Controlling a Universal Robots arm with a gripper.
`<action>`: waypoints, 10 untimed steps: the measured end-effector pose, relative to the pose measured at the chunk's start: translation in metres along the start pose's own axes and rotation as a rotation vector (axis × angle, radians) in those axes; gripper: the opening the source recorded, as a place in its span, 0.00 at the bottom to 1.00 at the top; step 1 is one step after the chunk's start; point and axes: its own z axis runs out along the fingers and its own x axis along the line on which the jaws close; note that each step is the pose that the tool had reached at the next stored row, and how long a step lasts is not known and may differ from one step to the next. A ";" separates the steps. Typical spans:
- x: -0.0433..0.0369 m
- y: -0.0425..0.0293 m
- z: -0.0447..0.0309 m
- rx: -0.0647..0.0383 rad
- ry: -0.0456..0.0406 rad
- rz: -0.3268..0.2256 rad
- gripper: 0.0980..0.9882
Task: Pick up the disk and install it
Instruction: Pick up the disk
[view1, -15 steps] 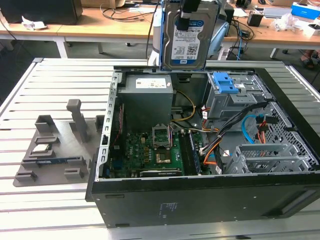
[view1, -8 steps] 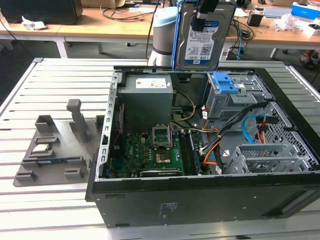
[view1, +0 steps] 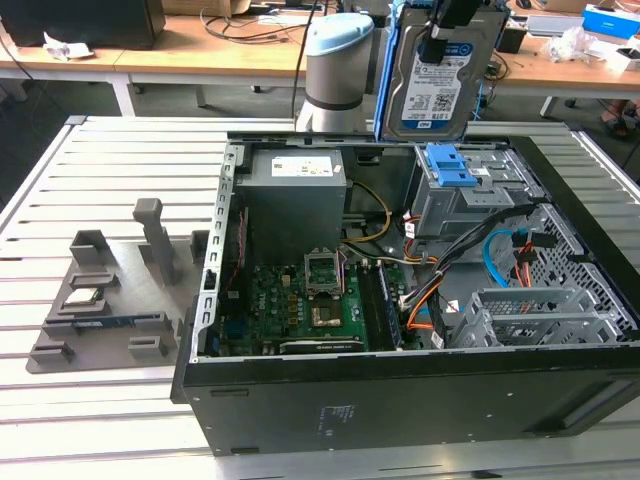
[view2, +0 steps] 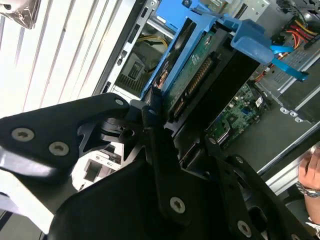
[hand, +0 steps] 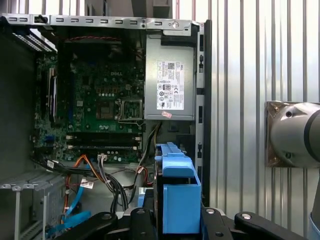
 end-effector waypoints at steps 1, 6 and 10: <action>0.0001 -0.0061 -0.0003 0.000 0.0000 0.000 0.30; 0.0004 -0.0295 -0.0013 0.000 0.0000 0.000 0.30; 0.0007 -0.0501 -0.0022 0.000 0.0000 0.000 0.30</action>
